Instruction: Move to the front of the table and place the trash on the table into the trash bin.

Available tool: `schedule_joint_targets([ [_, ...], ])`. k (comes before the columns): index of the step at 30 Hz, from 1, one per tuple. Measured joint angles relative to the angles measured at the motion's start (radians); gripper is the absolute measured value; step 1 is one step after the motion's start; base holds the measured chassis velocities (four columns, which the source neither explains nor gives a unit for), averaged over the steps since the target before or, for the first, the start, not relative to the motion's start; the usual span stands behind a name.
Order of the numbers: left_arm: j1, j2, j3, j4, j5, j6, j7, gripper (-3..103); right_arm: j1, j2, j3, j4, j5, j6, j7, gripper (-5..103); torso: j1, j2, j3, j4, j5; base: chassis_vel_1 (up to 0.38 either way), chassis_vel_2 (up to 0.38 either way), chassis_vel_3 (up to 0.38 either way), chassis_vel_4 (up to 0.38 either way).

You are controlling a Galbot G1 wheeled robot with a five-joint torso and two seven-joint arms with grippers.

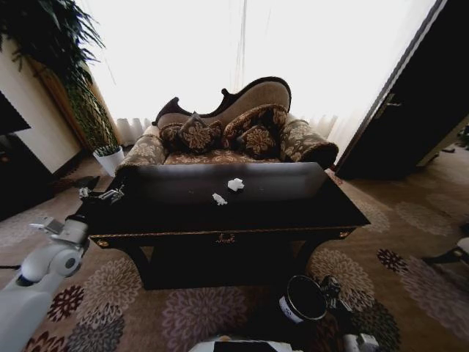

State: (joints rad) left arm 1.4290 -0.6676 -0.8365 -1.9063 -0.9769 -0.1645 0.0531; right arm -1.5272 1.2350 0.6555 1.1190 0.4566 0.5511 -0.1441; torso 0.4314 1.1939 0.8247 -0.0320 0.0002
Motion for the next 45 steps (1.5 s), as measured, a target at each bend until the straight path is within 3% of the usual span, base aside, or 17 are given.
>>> schedule_joint_targets([
  [5,0.0,0.0,0.0,0.0,0.0,0.0,0.0,100,0.164,0.003,-0.05,-0.261,-0.077,0.043,-0.014,0,0.0,0.0,0.0,-0.0002,-0.0001,0.0,0.0,0.0,0.0],
  [15,0.0,0.0,0.0,0.0,0.0,0.0,0.0,100,0.302,-0.001,-0.078,-0.432,-0.084,0.048,-0.042,-3,0.0,0.0,0.0,-0.0004,-0.0002,0.0,0.0,0.0,0.0],
  [19,0.0,0.0,0.0,0.0,0.0,0.0,0.0,100,0.306,-0.004,-0.074,-0.435,-0.05,0.048,-0.053,8,0.0,0.0,0.0,-0.0003,-0.0002,0.0,0.0,0.0,0.0],
  [20,0.0,0.0,0.0,0.0,0.0,0.0,0.0,100,0.306,-0.006,-0.073,-0.435,-0.045,0.048,-0.056,18,0.0,0.0,0.0,-0.0003,-0.0002,0.0,0.0,0.0,0.0],
  [22,0.0,0.0,0.0,0.0,0.0,0.0,0.0,100,0.305,-0.009,-0.073,-0.435,-0.043,0.048,-0.059,18,0.0,0.0,0.0,-0.0003,-0.0003,0.0,0.0,0.0,0.0],
  [26,0.0,0.0,0.0,0.0,0.0,0.0,0.0,100,0.294,-0.01,-0.071,-0.428,-0.043,0.048,-0.062,40,0.0,0.0,0.0,-0.0004,-0.0001,0.0,0.0,0.0,0.0],
  [28,0.0,0.0,0.0,0.0,0.0,0.0,0.0,100,0.292,-0.01,-0.07,-0.426,-0.044,0.048,-0.063,40,0.0,0.0,0.0,-0.0004,-0.0002,0.0,0.0,0.0,0.0],
  [29,0.0,0.0,0.0,0.0,0.0,0.0,0.0,100,0.288,-0.008,-0.068,-0.424,-0.045,0.048,-0.062,51,0.0,0.0,0.0,-0.0003,-0.0002,0.0,0.0,0.0,0.0],
  [31,0.0,0.0,0.0,0.0,0.0,0.0,0.0,100,0.284,-0.007,-0.067,-0.423,-0.046,0.048,-0.063,51,0.0,0.0,0.0,-0.0003,-0.0001,0.0,0.0,0.0,0.0],
  [35,0.0,0.0,0.0,0.0,0.0,0.0,0.0,100,0.264,-0.006,-0.061,-0.405,-0.051,0.048,-0.06,73,0.0,0.0,0.0,-0.0004,-0.0001,0.0,0.0,0.0,0.0],
  [36,0.0,0.0,0.0,0.0,0.0,0.0,0.0,100,0.264,-0.006,-0.061,-0.405,-0.051,0.048,-0.06,73,0.0,0.0,0.0,-0.0004,-0.0001,0.0,0.0,0.0,0.0],
  [38,0.0,0.0,0.0,0.0,0.0,0.0,0.0,100,0.236,-0.006,-0.054,-0.372,-0.05,0.048,-0.053,83,0.0,0.0,0.0,-0.0002,-0.0001,0.0,0.0,0.0,0.0],
  [40,0.0,0.0,0.0,0.0,0.0,0.0,0.0,100,0.219,-0.006,-0.051,-0.347,-0.047,0.048,-0.049,83,0.0,0.0,0.0,-0.0002,-0.0001,0.0,0.0,0.0,0.0],
  [42,0.0,0.0,0.0,0.0,0.0,0.0,0.0,100,0.131,-0.004,-0.041,-0.217,-0.011,0.047,-0.042,97,0.0,0.0,0.0,-0.0004,-0.0001,0.0,0.0,0.0,0.0],
  [45,0.0,0.0,0.0,0.0,0.0,0.0,0.0,100,0.043,-0.004,-0.031,-0.105,0.034,0.055,-0.065,99,0.0,0.0,0.0,-0.0001,-0.0001,0.0,0.0,0.0,0.0],
])
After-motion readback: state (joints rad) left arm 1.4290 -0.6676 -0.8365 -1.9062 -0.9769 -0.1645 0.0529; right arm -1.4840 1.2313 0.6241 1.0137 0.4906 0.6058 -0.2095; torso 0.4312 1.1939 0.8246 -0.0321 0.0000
